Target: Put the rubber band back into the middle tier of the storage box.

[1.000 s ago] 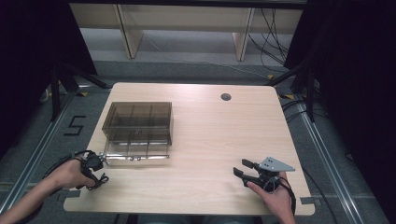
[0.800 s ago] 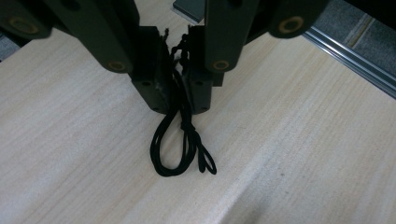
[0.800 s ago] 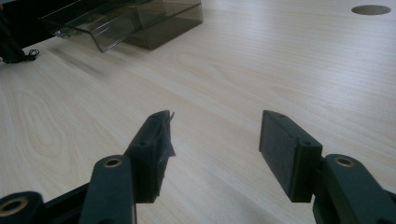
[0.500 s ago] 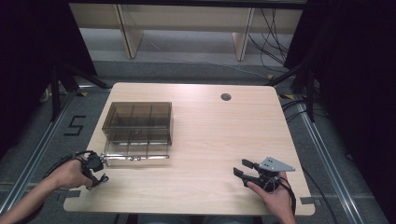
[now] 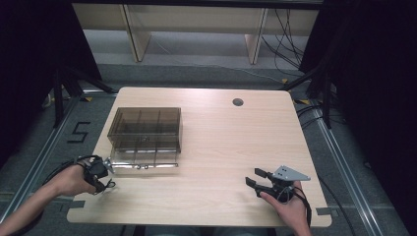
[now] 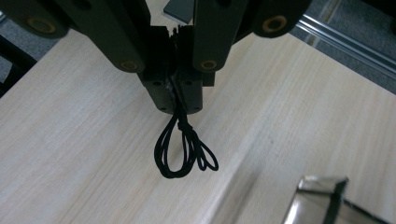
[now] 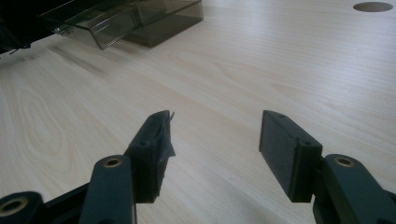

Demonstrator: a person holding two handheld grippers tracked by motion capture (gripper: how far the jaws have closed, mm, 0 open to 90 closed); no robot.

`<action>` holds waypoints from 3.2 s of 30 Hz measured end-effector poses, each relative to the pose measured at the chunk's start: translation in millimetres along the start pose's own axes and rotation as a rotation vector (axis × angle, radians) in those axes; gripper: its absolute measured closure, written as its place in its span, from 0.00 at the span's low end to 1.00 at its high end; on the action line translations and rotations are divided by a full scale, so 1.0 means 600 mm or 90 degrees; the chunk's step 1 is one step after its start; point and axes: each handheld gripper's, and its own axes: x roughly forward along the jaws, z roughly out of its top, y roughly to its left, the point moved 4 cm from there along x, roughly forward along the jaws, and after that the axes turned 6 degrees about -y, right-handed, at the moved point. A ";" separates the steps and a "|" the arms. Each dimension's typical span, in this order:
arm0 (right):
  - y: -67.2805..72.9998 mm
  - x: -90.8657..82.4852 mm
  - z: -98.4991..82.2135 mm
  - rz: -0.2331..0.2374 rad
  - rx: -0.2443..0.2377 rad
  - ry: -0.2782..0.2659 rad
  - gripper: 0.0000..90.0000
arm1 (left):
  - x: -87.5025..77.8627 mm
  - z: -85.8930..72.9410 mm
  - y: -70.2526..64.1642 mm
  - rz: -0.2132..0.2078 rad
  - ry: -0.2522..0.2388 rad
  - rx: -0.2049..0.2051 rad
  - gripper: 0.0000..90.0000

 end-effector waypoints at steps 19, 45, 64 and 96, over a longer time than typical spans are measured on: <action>-0.003 0.003 -0.003 -0.007 -0.010 0.005 0.49 | -0.037 0.031 0.003 -0.021 -0.020 0.065 0.95; -0.001 0.002 -0.003 0.007 -0.005 0.005 0.49 | -0.085 0.081 0.030 0.019 -0.035 0.097 0.95; 0.002 0.003 -0.004 0.004 0.010 -0.001 0.49 | -0.098 0.103 0.045 0.030 -0.035 0.101 0.95; 0.002 0.003 -0.004 0.007 0.012 -0.003 0.49 | -0.084 0.130 0.074 0.040 -0.023 0.120 0.95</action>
